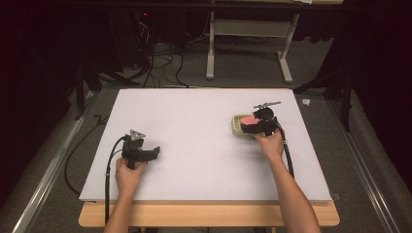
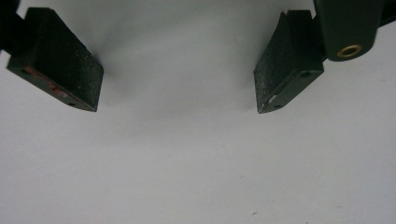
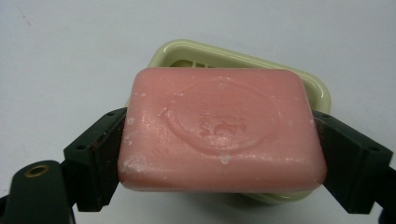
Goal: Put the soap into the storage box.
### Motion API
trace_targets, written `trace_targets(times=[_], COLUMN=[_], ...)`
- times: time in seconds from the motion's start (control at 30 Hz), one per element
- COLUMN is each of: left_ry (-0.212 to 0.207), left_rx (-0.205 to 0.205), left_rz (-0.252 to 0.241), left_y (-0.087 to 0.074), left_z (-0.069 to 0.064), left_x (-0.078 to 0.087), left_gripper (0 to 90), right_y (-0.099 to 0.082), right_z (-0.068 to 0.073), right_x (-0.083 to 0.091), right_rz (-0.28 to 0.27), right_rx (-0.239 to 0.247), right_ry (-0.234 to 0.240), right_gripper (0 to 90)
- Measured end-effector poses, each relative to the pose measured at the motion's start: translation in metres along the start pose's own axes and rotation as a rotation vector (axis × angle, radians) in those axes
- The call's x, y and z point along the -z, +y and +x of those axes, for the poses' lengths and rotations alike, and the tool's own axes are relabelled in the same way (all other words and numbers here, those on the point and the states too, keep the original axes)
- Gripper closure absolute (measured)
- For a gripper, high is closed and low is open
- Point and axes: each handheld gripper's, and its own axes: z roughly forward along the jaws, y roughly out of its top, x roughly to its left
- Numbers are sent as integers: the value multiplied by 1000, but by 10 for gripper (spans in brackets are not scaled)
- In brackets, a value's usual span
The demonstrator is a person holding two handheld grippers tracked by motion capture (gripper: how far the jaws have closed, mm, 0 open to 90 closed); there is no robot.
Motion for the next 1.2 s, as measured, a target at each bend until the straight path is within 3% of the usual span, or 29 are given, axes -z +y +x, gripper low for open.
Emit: trace_targets(times=[0.33, 0.67, 1.1, 1.2], left_ry=[0, 0, 3, 3], left_rx=[1, 1, 0, 0], left_rz=[0, -1, -1, -1], left_y=[0, 0, 0, 0], left_z=[0, 0, 0, 0], left_x=[0, 0, 0, 0], left_gripper=[161, 161, 161, 161], right_y=[0, 3, 11, 11], right_z=[-4, 0, 1, 1], right_x=[-10, -16, -6, -3], right_rz=[11, 23, 6, -8], right_rx=[-36, -25, -24, -28], right_ry=[17, 5, -1, 17], right_gripper=[135, 132, 128, 127])
